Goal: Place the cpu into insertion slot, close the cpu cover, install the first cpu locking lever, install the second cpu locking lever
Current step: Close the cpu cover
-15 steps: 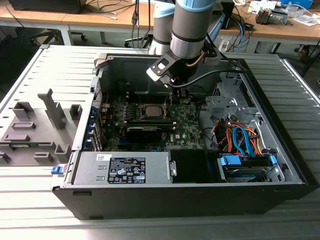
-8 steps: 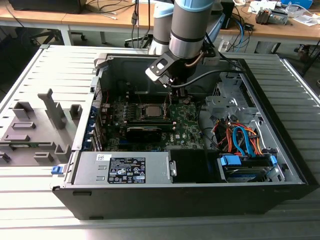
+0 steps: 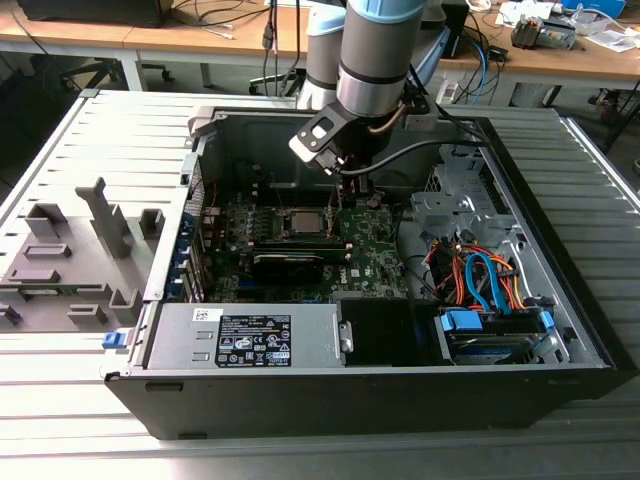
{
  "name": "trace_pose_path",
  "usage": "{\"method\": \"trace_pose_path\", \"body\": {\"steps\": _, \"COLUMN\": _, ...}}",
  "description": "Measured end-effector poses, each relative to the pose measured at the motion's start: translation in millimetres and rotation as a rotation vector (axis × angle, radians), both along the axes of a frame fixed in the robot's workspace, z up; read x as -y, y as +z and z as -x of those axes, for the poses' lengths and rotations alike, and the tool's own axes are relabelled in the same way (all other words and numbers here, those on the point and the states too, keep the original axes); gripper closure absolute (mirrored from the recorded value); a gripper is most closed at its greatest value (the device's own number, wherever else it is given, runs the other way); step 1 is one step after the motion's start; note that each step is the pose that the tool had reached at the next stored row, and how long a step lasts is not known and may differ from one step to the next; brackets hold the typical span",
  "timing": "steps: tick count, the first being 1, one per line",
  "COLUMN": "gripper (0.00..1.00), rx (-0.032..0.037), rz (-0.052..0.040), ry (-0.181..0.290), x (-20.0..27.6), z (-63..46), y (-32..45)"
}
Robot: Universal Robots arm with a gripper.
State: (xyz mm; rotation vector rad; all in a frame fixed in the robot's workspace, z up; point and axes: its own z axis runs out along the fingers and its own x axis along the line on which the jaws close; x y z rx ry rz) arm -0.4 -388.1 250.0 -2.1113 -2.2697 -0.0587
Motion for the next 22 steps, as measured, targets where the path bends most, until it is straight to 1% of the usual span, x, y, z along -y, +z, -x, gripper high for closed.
{"method": "trace_pose_path", "body": {"steps": 4, "gripper": 0.89, "rx": 0.0, "rz": 0.0, "ry": 0.0, "x": 0.0, "z": 1.3, "y": 0.0}}
{"method": "trace_pose_path", "body": {"steps": 8, "gripper": 0.89, "rx": 0.0, "rz": -0.0001, "ry": 0.0, "x": 0.0, "z": 5.7, "y": 0.0}}
{"method": "trace_pose_path", "body": {"steps": 22, "gripper": 0.89, "rx": 0.0, "rz": -0.0001, "ry": 0.0, "x": 0.0, "z": 9.1, "y": -0.1}}
